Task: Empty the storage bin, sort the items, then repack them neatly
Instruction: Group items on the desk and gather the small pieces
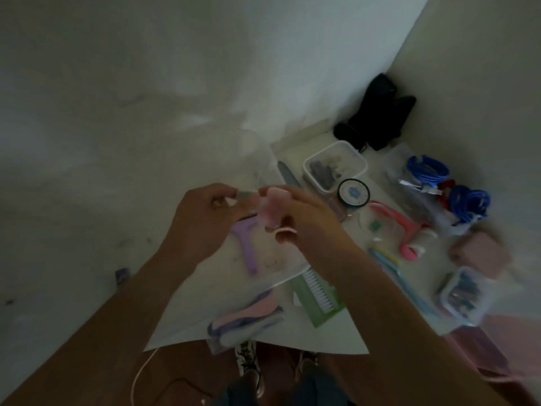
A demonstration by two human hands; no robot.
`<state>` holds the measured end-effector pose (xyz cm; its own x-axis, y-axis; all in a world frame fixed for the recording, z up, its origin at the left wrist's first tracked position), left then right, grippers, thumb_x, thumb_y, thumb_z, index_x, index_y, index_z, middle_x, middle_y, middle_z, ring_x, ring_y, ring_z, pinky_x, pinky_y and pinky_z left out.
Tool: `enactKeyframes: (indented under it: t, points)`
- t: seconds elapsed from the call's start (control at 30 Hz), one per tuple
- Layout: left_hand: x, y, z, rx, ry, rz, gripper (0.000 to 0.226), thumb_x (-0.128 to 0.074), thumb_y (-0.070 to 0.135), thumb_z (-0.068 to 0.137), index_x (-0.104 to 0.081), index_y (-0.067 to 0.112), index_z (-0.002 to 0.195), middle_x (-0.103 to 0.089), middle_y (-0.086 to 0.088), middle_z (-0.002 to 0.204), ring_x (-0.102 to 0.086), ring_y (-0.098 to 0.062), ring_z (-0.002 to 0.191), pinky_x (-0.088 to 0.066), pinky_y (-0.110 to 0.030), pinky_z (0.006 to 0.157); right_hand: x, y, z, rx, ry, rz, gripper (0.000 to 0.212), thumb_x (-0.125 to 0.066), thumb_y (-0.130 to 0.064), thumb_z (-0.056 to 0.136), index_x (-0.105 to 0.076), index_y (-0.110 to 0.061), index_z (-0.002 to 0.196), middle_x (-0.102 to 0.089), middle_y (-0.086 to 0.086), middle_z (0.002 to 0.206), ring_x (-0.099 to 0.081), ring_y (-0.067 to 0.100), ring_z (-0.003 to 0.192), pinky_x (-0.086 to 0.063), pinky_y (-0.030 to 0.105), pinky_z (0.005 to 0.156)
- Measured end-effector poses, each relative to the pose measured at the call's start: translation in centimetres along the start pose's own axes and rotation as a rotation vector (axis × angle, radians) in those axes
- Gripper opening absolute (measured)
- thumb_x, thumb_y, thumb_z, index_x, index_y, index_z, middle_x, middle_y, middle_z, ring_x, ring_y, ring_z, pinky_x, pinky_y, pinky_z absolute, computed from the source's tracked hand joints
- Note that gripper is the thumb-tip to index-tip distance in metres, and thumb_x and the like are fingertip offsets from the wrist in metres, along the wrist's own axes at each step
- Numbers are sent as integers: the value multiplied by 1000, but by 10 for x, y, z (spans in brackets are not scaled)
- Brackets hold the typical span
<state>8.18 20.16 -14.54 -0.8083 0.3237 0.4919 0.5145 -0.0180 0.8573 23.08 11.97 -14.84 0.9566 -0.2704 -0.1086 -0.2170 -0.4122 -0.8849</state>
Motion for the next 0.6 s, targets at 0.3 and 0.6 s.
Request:
enactKeyframes:
  t: [0.3,0.6]
  points:
    - [-170,114,-93,-249,-303,200,34,-65,57,72,-73,34,96,-73,11,78,-66,1,69,-54,-25,68,117,42,-84,-158,339,934,39,-65,-35,89,-68,-7,116,-70,16,109,-68,30,101,-51,43,98]
    - [-288,70,-130,356,-552,-498,25,-55,22,85,-73,12,99,-55,-6,67,-48,-19,61,-40,-30,55,215,115,-103,-292,518,896,25,-61,-11,89,-67,-13,113,-68,13,105,-64,25,91,-51,37,73]
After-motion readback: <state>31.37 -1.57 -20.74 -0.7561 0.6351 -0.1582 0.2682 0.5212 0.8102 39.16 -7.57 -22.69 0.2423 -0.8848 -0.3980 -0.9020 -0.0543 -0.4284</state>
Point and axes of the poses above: each hand's wrist, its own z-axis towards the middle knuckle, its own x-axis out of the back of the hand, y = z × x, the point moved 8 cm from there along z, towards the middle knuckle
